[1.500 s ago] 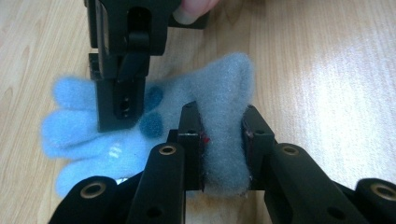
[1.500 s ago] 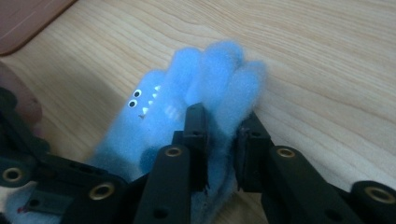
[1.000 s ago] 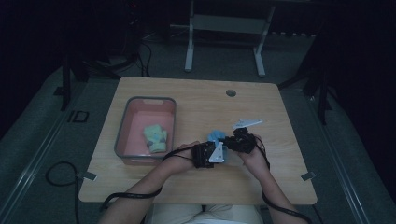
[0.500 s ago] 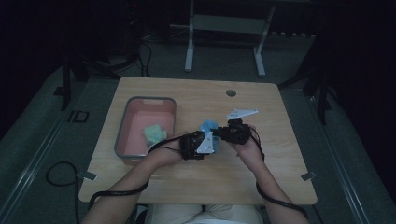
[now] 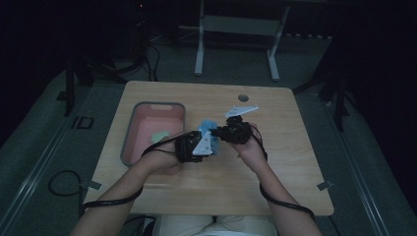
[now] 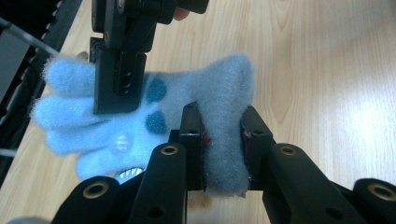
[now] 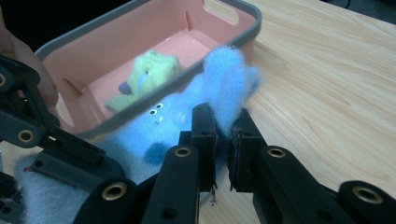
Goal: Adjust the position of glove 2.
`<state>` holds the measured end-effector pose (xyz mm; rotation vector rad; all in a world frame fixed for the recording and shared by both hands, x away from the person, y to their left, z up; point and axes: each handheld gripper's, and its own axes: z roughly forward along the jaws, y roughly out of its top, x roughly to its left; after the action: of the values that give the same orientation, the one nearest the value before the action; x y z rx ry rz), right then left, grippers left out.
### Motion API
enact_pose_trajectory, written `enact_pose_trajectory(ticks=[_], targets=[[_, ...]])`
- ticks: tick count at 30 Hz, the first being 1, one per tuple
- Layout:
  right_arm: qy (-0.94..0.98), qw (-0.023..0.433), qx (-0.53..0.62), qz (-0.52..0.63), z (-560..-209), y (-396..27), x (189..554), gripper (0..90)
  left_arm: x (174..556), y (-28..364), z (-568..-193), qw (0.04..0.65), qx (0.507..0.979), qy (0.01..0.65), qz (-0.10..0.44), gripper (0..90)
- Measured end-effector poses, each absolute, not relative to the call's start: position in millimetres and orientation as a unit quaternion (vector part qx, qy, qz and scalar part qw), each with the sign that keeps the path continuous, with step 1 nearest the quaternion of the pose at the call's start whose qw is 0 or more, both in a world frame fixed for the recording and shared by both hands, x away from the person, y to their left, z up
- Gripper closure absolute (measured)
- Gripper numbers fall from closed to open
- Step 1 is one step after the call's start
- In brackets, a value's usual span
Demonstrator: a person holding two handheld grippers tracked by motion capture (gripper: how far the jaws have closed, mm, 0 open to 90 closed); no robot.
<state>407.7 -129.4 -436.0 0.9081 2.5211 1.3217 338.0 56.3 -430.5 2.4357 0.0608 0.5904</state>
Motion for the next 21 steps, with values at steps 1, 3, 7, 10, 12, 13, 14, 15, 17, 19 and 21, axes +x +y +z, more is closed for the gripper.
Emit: enact_pose_trajectory(ticks=[1,3,7,10,12,13,14,15,17,19,21], targets=[[0.841,0.076,0.301,0.442,-435.6,-126.2,408.5,82.9,337.9,59.3,-429.4,0.311,0.923,0.026,0.224,75.4],[0.842,0.075,0.299,0.442,-434.5,-119.0,409.5,82.9,337.9,65.5,-427.6,0.306,0.924,0.027,0.227,75.4],[0.844,0.074,0.29,0.445,-430.8,-103.4,411.9,83.0,337.0,78.6,-424.0,0.299,0.925,0.034,0.234,75.4],[0.846,0.073,0.282,0.447,-427.6,-90.3,413.4,83.0,336.2,89.7,-422.5,0.293,0.925,0.04,0.237,75.4],[0.848,0.072,0.277,0.447,-426.0,-81.2,414.5,83.0,335.5,98.1,-421.9,0.291,0.926,0.045,0.237,75.4],[0.849,0.072,0.275,0.446,-425.1,-75.2,414.6,83.0,335.3,100.7,-421.8,0.291,0.925,0.048,0.238,75.4],[0.85,0.073,0.273,0.445,-424.7,-71.7,414.7,83.0,335.1,104.3,-421.5,0.289,0.926,0.05,0.237,75.4],[0.851,0.071,0.27,0.445,-424.2,-67.4,414.9,83.1,334.7,107.6,-421.4,0.286,0.926,0.051,0.24,75.4],[0.852,0.07,0.267,0.445,-423.8,-59.1,415.4,83.1,333.8,114.1,-421.5,0.286,0.926,0.056,0.239,75.4],[0.853,0.067,0.264,0.445,-423.8,-51.6,416.3,83.1,333.4,120.9,-421.5,0.283,0.927,0.06,0.239,75.4],[0.854,0.064,0.259,0.446,-424.5,-44.1,417.7,83.2,333.9,128.6,-421.7,0.281,0.928,0.065,0.237,75.4]])
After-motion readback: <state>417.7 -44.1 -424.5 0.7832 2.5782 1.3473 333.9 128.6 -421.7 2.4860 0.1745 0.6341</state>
